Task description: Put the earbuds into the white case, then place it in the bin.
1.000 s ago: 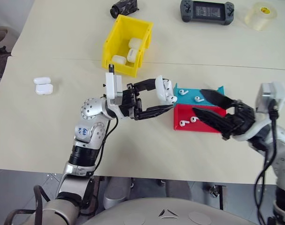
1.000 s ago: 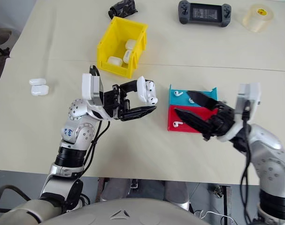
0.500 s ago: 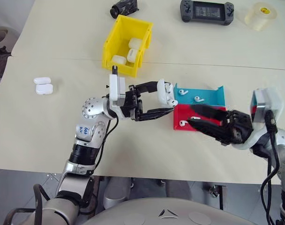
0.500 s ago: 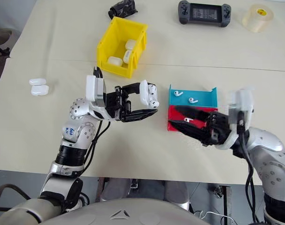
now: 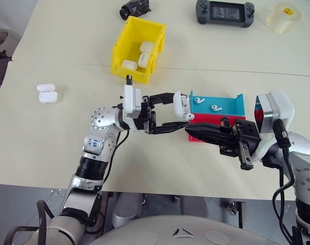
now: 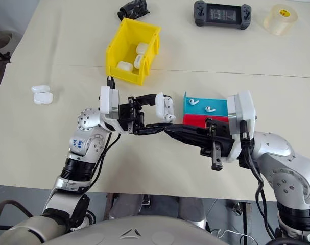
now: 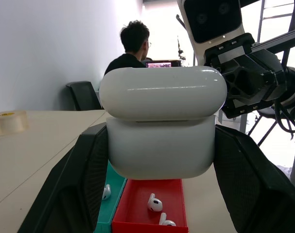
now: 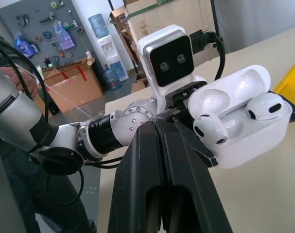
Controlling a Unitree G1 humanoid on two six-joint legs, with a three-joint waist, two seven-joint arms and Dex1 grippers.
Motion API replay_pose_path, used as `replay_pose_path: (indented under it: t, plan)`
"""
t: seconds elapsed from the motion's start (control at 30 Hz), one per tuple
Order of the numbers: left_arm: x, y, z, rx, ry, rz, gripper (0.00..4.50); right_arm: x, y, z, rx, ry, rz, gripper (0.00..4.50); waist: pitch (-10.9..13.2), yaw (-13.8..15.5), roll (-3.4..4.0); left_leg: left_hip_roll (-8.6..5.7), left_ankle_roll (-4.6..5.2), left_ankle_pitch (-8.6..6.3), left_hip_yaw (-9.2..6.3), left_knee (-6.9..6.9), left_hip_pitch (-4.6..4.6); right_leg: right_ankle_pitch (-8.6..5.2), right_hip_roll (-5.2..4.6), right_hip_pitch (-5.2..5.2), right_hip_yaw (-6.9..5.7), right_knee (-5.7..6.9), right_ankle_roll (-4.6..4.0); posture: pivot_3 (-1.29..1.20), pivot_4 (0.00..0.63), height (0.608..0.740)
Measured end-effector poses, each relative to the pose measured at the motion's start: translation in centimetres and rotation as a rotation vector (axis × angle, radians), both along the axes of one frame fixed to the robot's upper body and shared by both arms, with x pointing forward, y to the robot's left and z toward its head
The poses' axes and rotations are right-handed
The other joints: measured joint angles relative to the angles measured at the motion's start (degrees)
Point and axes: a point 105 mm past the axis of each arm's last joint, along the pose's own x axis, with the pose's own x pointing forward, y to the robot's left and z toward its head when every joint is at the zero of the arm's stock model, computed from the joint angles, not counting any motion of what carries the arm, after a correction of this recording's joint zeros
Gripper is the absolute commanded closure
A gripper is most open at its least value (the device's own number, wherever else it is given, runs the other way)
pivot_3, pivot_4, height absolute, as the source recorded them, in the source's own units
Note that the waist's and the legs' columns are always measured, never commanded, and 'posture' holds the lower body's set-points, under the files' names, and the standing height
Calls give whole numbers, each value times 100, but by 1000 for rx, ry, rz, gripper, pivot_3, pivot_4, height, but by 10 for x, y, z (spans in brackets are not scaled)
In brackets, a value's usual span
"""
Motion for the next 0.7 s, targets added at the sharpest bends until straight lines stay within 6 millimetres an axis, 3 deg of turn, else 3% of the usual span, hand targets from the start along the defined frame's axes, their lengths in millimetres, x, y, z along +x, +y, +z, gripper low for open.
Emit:
replay_pose_path:
  t: [0.7]
  plan:
    - [-5,3,-6,6,20,-20,1701,11,-8,-5,-15,20,-17,4474,0,-4,0,0,0,0,0,0,0,0,-1,0,0,0,0,0,150,740]
